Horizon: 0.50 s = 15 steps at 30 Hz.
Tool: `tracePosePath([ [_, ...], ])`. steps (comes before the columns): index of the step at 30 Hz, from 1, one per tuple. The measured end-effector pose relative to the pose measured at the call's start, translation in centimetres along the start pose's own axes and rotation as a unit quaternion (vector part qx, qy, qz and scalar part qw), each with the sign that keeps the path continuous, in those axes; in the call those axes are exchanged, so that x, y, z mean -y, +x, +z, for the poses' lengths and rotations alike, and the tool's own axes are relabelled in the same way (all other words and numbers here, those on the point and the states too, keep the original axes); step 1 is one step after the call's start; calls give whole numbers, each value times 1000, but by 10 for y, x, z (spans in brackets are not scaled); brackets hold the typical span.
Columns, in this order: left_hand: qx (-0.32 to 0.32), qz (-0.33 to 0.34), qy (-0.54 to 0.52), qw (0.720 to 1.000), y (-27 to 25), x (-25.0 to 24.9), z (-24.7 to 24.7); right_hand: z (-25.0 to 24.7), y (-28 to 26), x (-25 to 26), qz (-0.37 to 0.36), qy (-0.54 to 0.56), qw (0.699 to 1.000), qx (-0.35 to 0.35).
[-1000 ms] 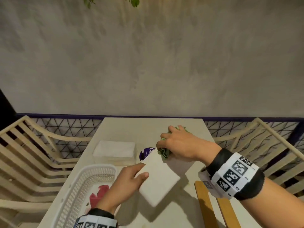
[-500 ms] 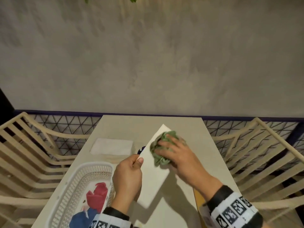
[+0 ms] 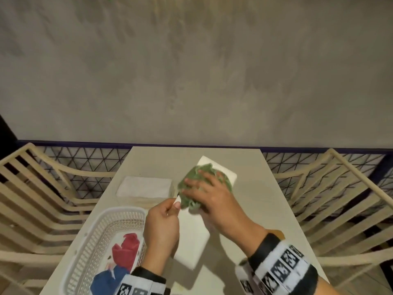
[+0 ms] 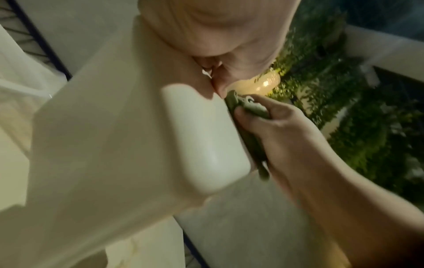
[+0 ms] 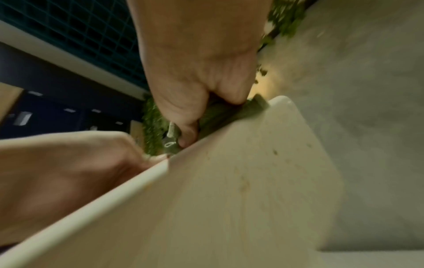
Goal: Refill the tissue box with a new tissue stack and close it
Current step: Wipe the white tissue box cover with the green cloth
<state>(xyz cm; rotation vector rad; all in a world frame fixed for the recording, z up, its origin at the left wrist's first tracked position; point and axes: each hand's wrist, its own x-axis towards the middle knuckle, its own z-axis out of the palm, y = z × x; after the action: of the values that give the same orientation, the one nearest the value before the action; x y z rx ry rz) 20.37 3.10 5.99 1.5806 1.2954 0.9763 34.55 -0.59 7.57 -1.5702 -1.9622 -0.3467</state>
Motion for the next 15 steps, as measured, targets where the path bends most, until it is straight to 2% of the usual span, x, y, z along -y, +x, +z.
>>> tracePosePath([
  [2,3,4,7,1000,4,1,-9,-7,-14,-12,-14,12,1000,0],
  [5,11,14,57,998,-1,2,-5,-13,10,-29,105,32,992,-61],
  [6,10,10,47,999,-1,2,-3,-12,19,-20,116,24,991,-64],
  [7,7,3,31,1000,-1,2,-2,-6,22,-9,97,18,994,-50],
  [9,2,-4,-1,1000,3,2,-5,9,4,1,11,14,1000,-15],
  [11,13,0,-6,1000,2,0,-8,1,-13,-13,-2,23,1000,-4],
  [14,26,10,31,999,-5,-3,-2,-14,8,-30,112,22,992,-49],
  [15,22,5,24,999,-4,-4,-1,-15,16,-21,120,7,991,-49],
])
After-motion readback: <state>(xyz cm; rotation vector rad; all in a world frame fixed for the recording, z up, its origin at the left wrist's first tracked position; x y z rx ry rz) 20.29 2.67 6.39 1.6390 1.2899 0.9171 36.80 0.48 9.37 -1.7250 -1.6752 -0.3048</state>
